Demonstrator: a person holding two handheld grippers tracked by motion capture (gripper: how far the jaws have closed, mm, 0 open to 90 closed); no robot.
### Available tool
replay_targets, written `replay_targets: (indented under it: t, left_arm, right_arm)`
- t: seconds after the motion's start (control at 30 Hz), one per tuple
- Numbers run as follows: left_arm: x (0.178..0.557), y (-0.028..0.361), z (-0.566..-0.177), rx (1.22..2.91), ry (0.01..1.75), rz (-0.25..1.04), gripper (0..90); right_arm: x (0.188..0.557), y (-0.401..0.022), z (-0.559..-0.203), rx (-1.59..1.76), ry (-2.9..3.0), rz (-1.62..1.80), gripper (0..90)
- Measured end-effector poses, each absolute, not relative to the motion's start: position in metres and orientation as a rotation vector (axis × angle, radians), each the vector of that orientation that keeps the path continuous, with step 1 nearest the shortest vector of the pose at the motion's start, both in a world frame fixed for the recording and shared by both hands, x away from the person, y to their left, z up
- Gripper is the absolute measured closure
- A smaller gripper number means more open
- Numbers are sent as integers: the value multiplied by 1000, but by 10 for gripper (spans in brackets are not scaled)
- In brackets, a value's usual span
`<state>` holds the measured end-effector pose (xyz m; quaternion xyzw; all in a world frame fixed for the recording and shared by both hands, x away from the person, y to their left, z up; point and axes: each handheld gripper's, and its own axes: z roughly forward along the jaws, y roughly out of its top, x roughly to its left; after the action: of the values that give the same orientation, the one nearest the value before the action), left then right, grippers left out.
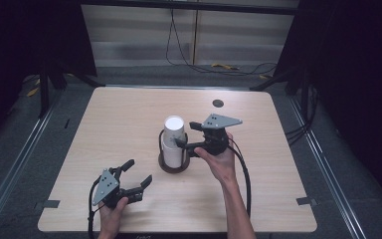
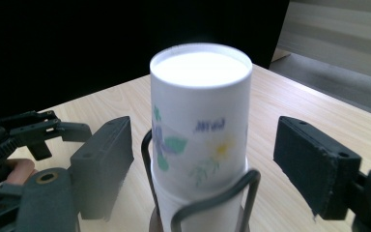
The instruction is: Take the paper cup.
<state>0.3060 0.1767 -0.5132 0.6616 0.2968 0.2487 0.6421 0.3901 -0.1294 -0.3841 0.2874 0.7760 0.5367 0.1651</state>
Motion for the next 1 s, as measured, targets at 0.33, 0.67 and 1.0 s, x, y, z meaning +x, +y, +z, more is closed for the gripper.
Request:
replay_targets:
  t: [0.33, 0.67, 1.0]
  left_arm:
    - [306, 177, -513, 1512, 673, 570, 181]
    - [306, 177, -513, 1504, 675, 564, 181]
    - [306, 177, -513, 1514, 671, 570, 181]
  right_arm:
    - [411, -109, -373, 805, 2264, 1504, 197]
    - [420, -99, -374, 809, 2318, 1479, 246]
    - [422, -100, -372, 810, 2310, 1494, 334]
